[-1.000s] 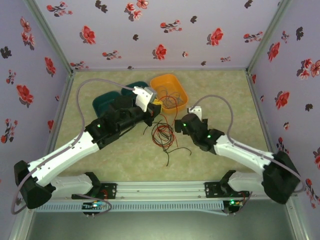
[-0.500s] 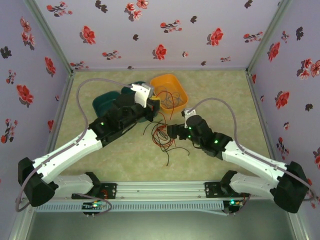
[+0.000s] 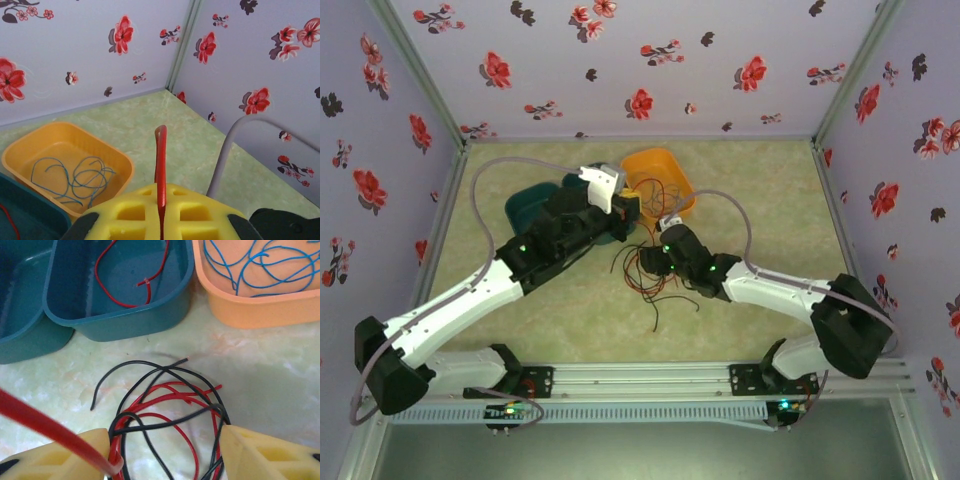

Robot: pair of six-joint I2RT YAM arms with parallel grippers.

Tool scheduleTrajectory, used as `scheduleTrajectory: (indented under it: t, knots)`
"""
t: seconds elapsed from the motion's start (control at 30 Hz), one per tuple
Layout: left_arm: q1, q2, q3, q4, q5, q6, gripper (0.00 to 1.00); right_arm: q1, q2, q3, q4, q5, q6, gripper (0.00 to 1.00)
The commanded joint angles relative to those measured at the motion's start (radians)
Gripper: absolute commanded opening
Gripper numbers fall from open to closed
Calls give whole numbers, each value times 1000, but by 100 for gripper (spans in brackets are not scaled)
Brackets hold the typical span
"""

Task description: Untangle the cables

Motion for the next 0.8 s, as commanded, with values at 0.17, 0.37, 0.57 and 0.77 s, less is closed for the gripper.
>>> scheduleTrajectory:
  t: [0.17, 0.37, 0.57, 0.77]
  knots:
    - [33, -50, 49, 35, -36, 69, 0, 6, -17, -63, 23, 8, 48, 48]
    - [51, -80, 81, 5, -118, 121, 0, 4, -94, -141, -17, 70, 95, 38]
    - [70, -94, 97, 6, -136, 143, 0, -8, -148, -182, -54, 102, 107, 46]
    - [75, -99, 112, 17, -134, 158, 0, -36, -167, -205, -64, 112, 116, 37]
